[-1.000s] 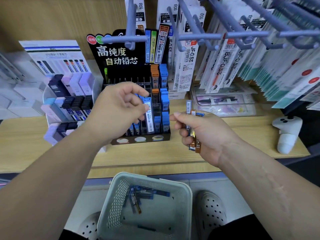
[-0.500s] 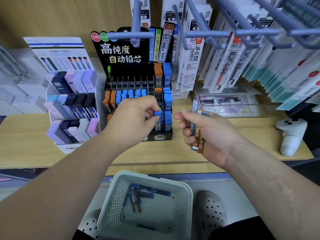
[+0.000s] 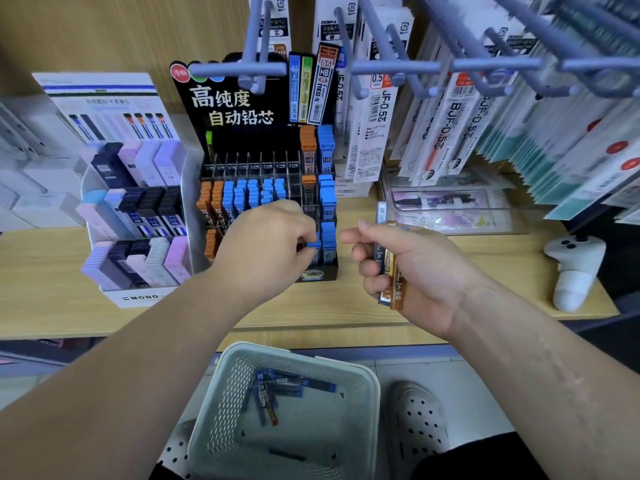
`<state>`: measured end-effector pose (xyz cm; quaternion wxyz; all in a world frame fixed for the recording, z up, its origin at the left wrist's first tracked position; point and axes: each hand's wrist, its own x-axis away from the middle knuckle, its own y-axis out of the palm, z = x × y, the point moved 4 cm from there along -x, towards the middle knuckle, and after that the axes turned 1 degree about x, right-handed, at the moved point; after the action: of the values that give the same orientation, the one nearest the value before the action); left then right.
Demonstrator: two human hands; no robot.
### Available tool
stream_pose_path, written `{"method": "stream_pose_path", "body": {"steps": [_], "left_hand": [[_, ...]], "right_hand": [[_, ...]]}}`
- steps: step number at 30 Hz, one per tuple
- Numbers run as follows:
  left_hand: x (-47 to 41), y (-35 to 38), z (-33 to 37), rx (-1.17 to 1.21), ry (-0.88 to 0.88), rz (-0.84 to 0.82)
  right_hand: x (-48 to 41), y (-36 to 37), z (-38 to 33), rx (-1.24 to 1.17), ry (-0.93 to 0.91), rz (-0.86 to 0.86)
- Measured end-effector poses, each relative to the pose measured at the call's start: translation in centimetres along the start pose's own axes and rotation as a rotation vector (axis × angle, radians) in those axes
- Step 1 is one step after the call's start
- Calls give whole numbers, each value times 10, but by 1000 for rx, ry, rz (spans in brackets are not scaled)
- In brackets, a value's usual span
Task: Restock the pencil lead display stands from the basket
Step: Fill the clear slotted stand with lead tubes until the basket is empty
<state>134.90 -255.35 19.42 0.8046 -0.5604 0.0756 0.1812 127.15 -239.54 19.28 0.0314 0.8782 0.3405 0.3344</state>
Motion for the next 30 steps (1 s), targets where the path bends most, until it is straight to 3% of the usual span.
{"method": "stream_pose_path", "body": {"steps": [9, 11, 15, 18, 24, 30], "left_hand": [[-1, -1, -8, 10, -129, -21], [-1, -7, -8, 195, -256, 0], [-3, -19, 3, 884, -550, -6], [2, -22, 18, 1055, -553, -126], [14, -26, 10, 1049, -568, -155], [27, -48, -24, 999, -656, -22]], "right_hand": [[9, 13, 3, 70, 47, -206], [8, 13, 3, 77, 46, -208], [7, 17, 5, 150, 47, -232], [6, 23, 7, 241, 34, -270], [5, 36, 13, 330, 38, -324], [-4, 40, 11, 265, -9, -124]]}}
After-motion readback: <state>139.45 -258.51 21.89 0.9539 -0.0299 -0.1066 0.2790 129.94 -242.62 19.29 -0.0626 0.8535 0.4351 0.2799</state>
